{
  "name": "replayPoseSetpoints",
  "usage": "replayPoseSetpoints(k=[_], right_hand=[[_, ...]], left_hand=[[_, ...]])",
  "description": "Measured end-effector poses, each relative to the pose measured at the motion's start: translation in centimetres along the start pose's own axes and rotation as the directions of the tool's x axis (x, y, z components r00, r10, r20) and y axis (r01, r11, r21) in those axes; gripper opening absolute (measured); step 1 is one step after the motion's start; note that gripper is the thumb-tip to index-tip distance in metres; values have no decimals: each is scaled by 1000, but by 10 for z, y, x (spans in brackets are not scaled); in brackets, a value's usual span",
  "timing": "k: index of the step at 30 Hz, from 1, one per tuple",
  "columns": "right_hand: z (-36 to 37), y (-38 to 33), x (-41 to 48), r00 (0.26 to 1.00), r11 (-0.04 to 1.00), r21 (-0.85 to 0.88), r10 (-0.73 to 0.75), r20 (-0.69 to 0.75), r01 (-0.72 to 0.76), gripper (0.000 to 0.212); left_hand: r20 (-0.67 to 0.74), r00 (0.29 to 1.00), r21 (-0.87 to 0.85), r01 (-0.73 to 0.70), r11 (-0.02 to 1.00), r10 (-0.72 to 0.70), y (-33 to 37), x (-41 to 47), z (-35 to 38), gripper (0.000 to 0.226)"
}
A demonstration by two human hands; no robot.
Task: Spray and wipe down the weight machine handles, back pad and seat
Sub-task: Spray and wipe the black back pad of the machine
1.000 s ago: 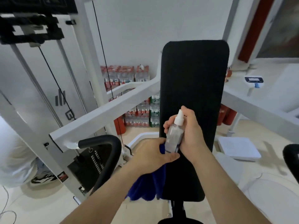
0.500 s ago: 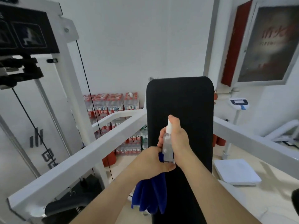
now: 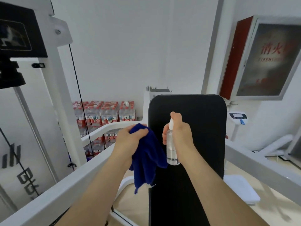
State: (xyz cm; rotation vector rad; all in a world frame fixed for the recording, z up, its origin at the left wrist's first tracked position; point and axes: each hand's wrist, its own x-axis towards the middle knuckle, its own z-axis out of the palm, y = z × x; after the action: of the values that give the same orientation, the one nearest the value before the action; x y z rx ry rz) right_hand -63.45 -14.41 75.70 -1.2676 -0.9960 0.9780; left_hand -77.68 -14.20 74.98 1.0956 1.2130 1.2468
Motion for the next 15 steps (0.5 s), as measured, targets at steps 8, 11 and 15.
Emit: replayPoseSetpoints(k=[8, 11, 15], right_hand=[[-16, -4, 15, 997, 999, 0, -50, -55, 50, 51], [-29, -6, 19, 992, 1000, -3, -11, -126, 10, 57], [-39, -7, 22, 990, 999, -30, 18, -139, -23, 53]], left_hand=[[-103, 985, -401, -169, 900, 139, 44, 21, -1, 37], [-82, 985, -465, -175, 868, 155, 52, 23, -1, 58], [36, 941, -475, -280, 834, 336, 63, 21, 10, 68]])
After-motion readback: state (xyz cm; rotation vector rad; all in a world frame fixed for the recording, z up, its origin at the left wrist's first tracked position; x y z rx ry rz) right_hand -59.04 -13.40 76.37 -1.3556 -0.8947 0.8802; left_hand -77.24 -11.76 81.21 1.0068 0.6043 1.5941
